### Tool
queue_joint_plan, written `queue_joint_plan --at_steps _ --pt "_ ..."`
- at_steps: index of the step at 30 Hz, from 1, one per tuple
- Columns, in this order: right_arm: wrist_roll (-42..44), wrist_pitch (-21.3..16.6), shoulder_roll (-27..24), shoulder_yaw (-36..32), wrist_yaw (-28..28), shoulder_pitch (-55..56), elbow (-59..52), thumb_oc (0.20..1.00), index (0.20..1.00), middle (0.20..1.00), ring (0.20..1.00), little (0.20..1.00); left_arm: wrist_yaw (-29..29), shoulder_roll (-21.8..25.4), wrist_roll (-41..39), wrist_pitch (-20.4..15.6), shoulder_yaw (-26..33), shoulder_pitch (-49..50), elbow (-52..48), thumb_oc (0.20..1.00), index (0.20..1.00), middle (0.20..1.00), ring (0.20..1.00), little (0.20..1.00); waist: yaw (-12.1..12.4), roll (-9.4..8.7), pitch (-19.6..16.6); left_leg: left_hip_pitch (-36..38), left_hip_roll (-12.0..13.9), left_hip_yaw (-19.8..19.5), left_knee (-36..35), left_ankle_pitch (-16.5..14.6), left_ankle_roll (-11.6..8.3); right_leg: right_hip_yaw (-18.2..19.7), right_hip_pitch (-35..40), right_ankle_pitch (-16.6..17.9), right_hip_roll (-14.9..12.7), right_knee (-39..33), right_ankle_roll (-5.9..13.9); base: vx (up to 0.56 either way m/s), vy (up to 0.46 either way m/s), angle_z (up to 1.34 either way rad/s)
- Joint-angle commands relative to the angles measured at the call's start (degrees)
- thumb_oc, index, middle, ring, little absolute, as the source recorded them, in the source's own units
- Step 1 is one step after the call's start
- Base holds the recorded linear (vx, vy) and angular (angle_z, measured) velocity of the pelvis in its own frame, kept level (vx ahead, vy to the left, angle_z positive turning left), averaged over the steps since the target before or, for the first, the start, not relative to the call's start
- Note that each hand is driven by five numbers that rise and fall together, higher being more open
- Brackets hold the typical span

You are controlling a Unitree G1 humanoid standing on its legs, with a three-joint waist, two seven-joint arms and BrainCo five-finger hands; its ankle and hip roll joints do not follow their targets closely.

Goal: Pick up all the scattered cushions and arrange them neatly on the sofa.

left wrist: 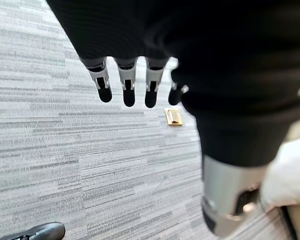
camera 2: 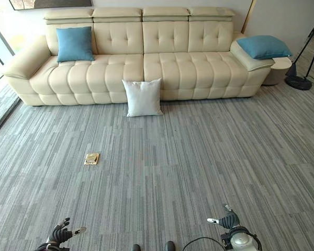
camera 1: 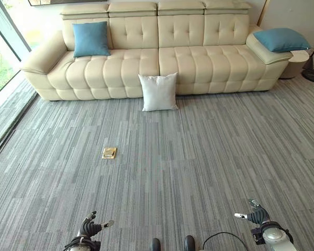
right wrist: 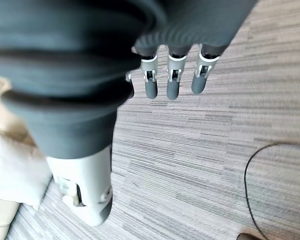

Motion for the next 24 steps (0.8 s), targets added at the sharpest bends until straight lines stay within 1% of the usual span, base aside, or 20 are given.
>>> queue_joint_plan --at_steps 1,7,8,13,14,15,18,19,20,21,23,24 --pt "2.8 -1.4 0.1 -1.9 -1.2 -1.1 -1.9 1.000 1.000 1.000 1.000 1.000 1.0 2.0 -2.6 -1.2 2.0 -1.6 -1.9 1.000 1.000 1.000 1.000 1.000 0.4 -2.83 -1.2 -1.2 -2.4 -3.0 2.2 -5.9 -2.07 -0.4 0.3 -5.1 -1.5 2.2 4.62 0.00 0.000 0.00" --pt "4.0 -1.5 1.1 -2.6 -1.8 -1.0 -3.1 1.000 1.000 1.000 1.000 1.000 1.2 1.4 -5.7 -1.1 3.3 -1.0 -4.5 1.000 1.000 1.000 1.000 1.000 0.5 -3.35 -0.6 -2.5 -2.4 -2.7 4.2 -6.8 -1.80 -0.3 -0.3 -5.1 -1.8 2.6 4.88 0.00 0.006 0.00" --pt "4.0 -1.2 1.4 -2.3 -2.2 -1.5 -3.3 1.000 1.000 1.000 1.000 1.000 1.6 1.7 -6.2 -1.1 3.4 -1.2 -5.3 1.000 1.000 1.000 1.000 1.000 0.8 -3.84 -0.3 -4.0 -2.5 -2.4 6.0 -7.4 -1.61 -0.3 -1.1 -5.2 -2.1 3.2 4.97 0.01 0.044 -0.02" --pt "4.1 -1.0 1.7 -2.1 -2.7 -2.0 -5.2 1.000 1.000 1.000 1.000 1.000 2.2 2.6 -7.6 -1.2 4.2 -1.2 -8.5 1.000 1.000 1.000 1.000 1.000 1.6 -4.87 0.6 -7.0 -2.8 -2.0 10.2 -9.0 -1.34 -0.7 -2.6 -5.8 -2.9 5.4 5.28 0.03 0.071 -0.04" --pt "4.0 -0.9 2.0 -1.8 -2.9 -2.3 -5.4 1.000 1.000 1.000 1.000 1.000 2.4 3.0 -7.8 -1.2 4.5 -1.1 -9.5 1.000 1.000 1.000 1.000 1.000 2.0 -5.35 1.0 -8.0 -3.0 -2.0 12.1 -10.0 -1.06 -0.6 -3.0 -6.0 -3.3 6.3 5.66 0.04 0.069 -0.03" --pt "4.0 -0.9 2.0 -1.8 -2.9 -2.3 -5.4 1.000 1.000 1.000 1.000 1.000 2.4 3.0 -7.8 -1.2 4.5 -1.1 -9.5 1.000 1.000 1.000 1.000 1.000 2.1 -5.34 1.0 -8.1 -3.0 -1.9 12.2 -10.0 -1.05 -0.5 -3.0 -6.1 -3.3 6.4 5.67 0.06 0.107 -0.02" --pt "3.7 -0.6 2.6 -1.1 -3.0 -3.0 -5.6 1.000 1.000 1.000 1.000 1.000 2.9 3.7 -8.5 -1.4 5.4 -0.8 -10.5 1.000 1.000 1.000 1.000 1.000 3.2 -5.84 1.8 -9.2 -3.3 -2.1 14.8 -11.7 -0.23 -0.1 -4.8 -6.2 -4.4 10.3 7.03 0.07 0.117 -0.10" --pt "3.5 -0.4 2.7 -1.0 -2.6 -3.0 -6.0 1.000 1.000 1.000 1.000 1.000 2.5 4.0 -8.4 -1.2 5.7 -0.7 -10.7 1.000 1.000 1.000 1.000 1.000 3.4 -6.03 2.2 -8.7 -3.7 -2.9 15.4 -12.8 0.40 0.4 -6.4 -5.8 -4.8 14.5 7.69 0.09 0.119 -0.18" --pt "3.5 -0.4 2.7 -1.0 -2.6 -3.0 -6.0 1.000 1.000 1.000 1.000 1.000 2.5 4.0 -8.4 -1.2 5.7 -0.7 -10.7 1.000 1.000 1.000 1.000 1.000 3.4 -6.04 2.2 -8.7 -3.7 -2.9 15.5 -12.8 0.42 0.4 -6.4 -5.8 -4.8 14.6 7.71 0.10 0.110 -0.13" --pt "3.6 -0.6 2.7 -1.0 -2.7 -2.9 -6.2 1.000 1.000 1.000 1.000 1.000 2.4 4.2 -8.1 -1.2 5.6 -0.9 -10.5 1.000 1.000 1.000 1.000 1.000 3.3 -5.90 2.5 -8.4 -3.8 -3.4 15.7 -13.2 0.50 0.6 -7.0 -5.8 -5.0 16.2 8.08 0.09 0.069 -0.03" --pt "3.4 -0.5 2.7 -0.9 -2.4 -2.6 -7.4 1.000 1.000 1.000 1.000 1.000 2.2 4.2 -6.7 -1.0 4.9 -1.0 -10.5 1.000 1.000 1.000 1.000 1.000 2.5 -5.55 3.0 -6.7 -4.1 -4.7 15.4 -14.0 0.75 1.5 -9.5 -5.4 -4.3 18.5 7.42 0.13 0.087 0.03" --pt "3.4 -0.5 2.7 -0.9 -2.4 -2.6 -7.4 1.000 1.000 1.000 1.000 1.000 2.2 4.2 -6.7 -1.0 4.9 -1.0 -10.5 1.000 1.000 1.000 1.000 1.000 2.5 -5.55 3.0 -6.7 -4.1 -4.7 15.4 -14.0 0.75 1.5 -9.5 -5.4 -4.3 18.5 7.42 0.18 0.073 0.04"
